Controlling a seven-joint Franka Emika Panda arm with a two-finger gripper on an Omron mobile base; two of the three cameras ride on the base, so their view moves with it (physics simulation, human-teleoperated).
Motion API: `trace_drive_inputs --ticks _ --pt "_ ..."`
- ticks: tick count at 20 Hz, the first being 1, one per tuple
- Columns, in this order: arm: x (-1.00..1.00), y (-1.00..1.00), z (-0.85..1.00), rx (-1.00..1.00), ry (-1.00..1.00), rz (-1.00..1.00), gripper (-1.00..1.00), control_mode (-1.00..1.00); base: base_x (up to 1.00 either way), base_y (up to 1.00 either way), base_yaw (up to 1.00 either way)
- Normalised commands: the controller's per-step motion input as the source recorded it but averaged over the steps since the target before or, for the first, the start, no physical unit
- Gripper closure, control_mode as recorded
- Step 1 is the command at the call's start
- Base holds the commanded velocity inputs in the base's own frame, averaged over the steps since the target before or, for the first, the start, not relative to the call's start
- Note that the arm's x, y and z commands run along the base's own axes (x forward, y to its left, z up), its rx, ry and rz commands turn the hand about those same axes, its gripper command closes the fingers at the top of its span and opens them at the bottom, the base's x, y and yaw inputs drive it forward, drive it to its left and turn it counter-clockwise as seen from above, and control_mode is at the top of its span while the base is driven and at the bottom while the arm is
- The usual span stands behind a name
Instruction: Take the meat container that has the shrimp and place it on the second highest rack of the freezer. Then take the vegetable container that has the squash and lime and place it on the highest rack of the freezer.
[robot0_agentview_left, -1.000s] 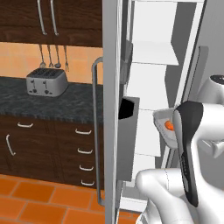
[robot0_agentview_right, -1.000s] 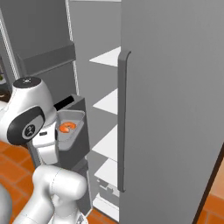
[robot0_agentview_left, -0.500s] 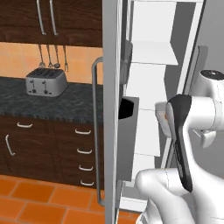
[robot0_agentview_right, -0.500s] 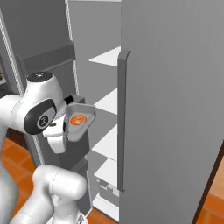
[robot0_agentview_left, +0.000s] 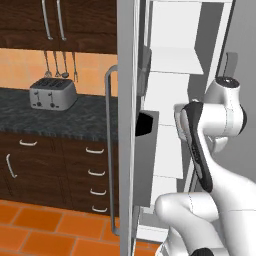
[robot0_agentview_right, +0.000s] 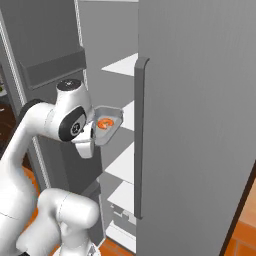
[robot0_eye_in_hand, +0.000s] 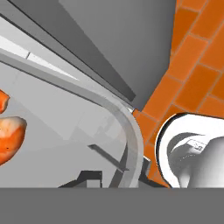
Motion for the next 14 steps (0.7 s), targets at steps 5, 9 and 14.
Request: trace_drive_inputs --ticks 5,9,14 --pt "0.84 -0.36 -0.16 0.01 -0.17 0.00 1.00 -1.00 0.00 0.00 0.00" --pt "0.66 -0.35 -0.06 0.00 -0.10 0.00 1.00 -1.00 0.00 0.00 0.00" --pt "0.65 -0.05 -0.02 0.00 -0.01 -0.03 1.00 -1.00 0.00 0.00 0.00"
